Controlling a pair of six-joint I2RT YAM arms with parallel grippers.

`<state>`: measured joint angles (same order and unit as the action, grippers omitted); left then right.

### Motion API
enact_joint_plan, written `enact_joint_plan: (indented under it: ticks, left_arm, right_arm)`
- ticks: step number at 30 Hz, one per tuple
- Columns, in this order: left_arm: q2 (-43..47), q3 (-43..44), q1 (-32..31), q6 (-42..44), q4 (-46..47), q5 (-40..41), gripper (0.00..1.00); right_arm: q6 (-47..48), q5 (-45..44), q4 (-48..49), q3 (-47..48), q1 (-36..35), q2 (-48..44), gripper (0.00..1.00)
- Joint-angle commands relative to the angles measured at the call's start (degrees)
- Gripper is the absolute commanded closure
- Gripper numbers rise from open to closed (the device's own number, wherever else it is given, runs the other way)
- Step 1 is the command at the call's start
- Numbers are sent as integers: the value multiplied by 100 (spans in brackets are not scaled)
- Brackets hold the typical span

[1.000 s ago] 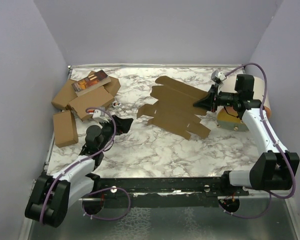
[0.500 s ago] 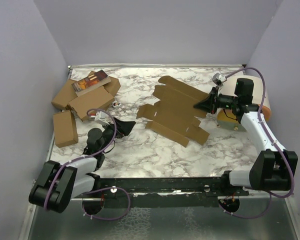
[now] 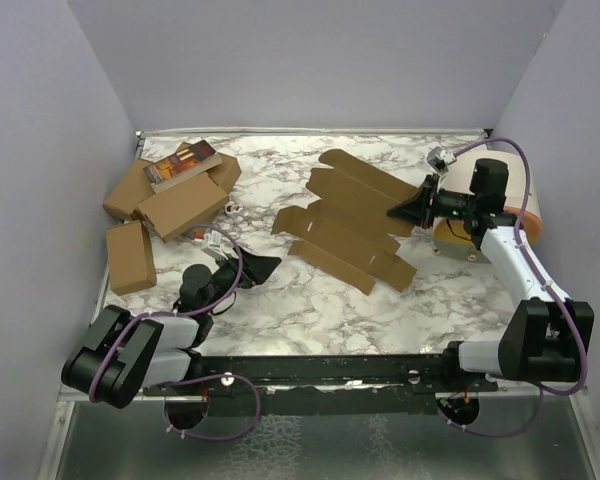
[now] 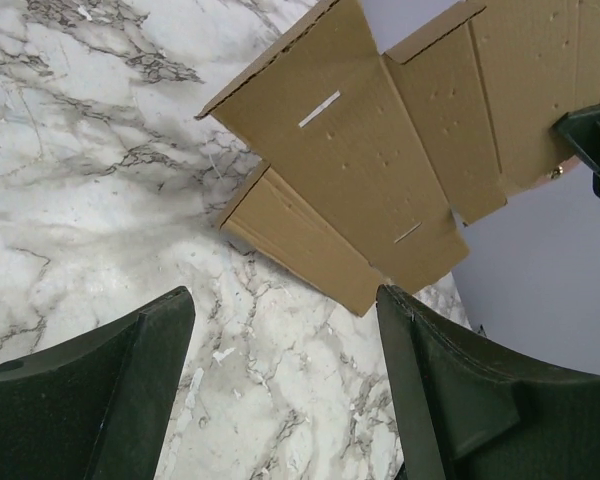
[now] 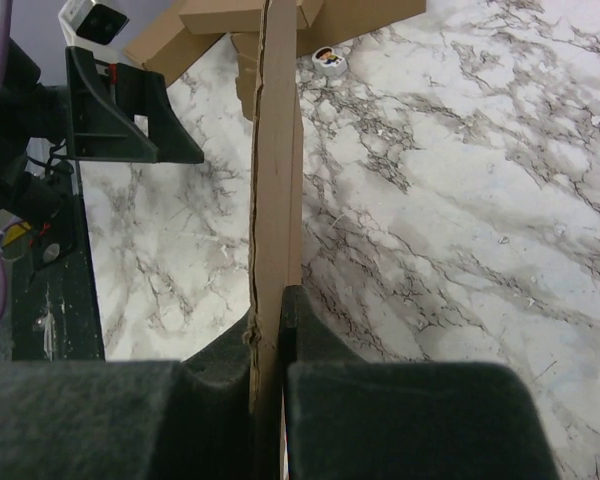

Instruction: Fold the paper box

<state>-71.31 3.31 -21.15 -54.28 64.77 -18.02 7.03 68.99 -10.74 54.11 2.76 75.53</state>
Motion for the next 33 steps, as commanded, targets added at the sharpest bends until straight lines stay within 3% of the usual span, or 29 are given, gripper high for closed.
enact_joint_plan:
  ticks: [1,20,26,33]
  left_arm:
    - [140,-146,-34,225,12,1,24]
    - [-508,22,-39,257,346,43,27]
    - [-57,64,-30,562,-240,339,27]
    - [1161,277,-30,1222,-1636,964,27]
  right_arm:
    - [-216,77,365,-74,57,-135,99]
    - [363,-44,4,-26,57,-69,99]
    - [795,-94,-333,121,42,-32,99]
    - [1579,-682,-872,460,-260,-78,99]
